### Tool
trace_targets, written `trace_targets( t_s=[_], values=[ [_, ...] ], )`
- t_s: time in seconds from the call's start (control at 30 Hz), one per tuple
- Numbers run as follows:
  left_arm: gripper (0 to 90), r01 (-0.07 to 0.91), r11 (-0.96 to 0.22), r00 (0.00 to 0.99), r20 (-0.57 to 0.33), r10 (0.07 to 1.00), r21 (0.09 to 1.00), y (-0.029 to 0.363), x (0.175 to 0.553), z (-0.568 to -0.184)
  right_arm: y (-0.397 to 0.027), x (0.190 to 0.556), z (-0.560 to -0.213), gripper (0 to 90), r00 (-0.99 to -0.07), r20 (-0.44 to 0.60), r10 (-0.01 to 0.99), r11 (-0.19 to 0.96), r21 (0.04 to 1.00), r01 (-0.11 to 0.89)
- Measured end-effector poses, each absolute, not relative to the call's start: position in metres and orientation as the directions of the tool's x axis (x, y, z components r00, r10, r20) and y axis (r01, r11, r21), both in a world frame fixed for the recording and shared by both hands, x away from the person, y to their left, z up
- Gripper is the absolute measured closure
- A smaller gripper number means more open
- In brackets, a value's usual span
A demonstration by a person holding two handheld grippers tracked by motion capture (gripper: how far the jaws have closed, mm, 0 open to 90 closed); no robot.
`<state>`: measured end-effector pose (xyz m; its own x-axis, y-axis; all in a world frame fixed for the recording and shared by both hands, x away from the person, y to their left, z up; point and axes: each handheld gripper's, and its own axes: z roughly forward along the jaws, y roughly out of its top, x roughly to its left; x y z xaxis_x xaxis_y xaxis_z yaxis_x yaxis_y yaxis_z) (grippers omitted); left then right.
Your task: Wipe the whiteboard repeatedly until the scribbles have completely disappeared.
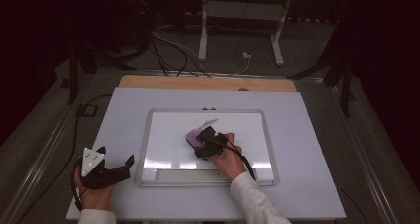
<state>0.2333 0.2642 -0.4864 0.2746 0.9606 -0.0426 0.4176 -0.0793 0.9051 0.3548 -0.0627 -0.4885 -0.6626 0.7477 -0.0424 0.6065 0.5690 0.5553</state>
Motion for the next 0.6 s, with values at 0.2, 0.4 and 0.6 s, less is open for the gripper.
trace_targets(
  t_s=[0.2,0.4,0.6],
  values=[
    [0.8,0.416,-0.072,0.269,-0.047,0.962,0.907,0.266,0.233,-0.486,-0.093,0.373,-0.488,41.2,-0.451,-0.126,0.884,0.44,0.554,0.707],
    [0.8,0.417,-0.083,0.278,-0.041,0.96,0.905,0.261,0.234,-0.486,-0.077,0.36,-0.489,41.1,-0.593,-0.059,0.803,0.516,0.566,0.642],
    [0.8,0.416,-0.077,0.274,-0.044,0.961,0.906,0.263,0.233,-0.486,-0.067,0.355,-0.489,41.1,-0.663,-0.032,0.748,0.562,0.56,0.608]
  ],
)
